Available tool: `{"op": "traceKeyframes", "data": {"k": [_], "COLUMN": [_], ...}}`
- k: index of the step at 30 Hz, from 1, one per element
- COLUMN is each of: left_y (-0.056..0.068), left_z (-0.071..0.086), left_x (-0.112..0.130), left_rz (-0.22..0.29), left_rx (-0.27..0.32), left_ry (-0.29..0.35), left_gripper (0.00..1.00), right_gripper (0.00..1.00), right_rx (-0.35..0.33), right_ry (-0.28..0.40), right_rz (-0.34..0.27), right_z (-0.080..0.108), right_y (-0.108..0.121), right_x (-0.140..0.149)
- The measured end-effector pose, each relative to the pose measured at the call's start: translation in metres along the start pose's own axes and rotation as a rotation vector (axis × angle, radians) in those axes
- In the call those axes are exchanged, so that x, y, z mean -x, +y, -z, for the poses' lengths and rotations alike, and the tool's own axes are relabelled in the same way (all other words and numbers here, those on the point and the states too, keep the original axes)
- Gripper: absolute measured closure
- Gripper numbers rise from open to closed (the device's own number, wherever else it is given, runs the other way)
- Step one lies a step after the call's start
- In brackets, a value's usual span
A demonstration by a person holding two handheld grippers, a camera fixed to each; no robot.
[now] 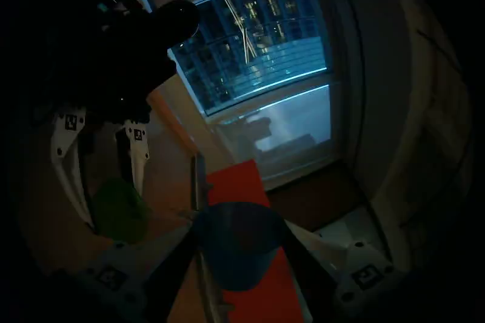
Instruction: Pour water
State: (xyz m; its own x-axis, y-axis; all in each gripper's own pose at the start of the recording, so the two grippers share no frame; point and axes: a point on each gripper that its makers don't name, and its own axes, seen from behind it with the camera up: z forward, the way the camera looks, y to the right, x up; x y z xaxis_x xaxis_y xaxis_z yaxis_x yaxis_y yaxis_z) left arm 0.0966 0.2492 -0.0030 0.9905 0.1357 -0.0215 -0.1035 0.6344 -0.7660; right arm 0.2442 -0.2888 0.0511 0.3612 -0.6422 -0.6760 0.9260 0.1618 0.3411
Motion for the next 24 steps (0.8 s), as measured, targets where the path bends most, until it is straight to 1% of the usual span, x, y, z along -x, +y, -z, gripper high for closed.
{"op": "traceKeyframes", "data": {"k": [24], "left_y": [0.0007], "left_z": [0.0002], "left_x": [-0.0046], "left_rz": [-0.007], "left_rx": [0.003], "left_ry": [0.004], "left_gripper": [0.15], "right_gripper": [0.07], "right_rx": [0.024], "right_ry": [0.002], "right_rz": [0.106], "right_z": [-0.0015], "right_y": [0.01], "right_x": [-0.0035]}}
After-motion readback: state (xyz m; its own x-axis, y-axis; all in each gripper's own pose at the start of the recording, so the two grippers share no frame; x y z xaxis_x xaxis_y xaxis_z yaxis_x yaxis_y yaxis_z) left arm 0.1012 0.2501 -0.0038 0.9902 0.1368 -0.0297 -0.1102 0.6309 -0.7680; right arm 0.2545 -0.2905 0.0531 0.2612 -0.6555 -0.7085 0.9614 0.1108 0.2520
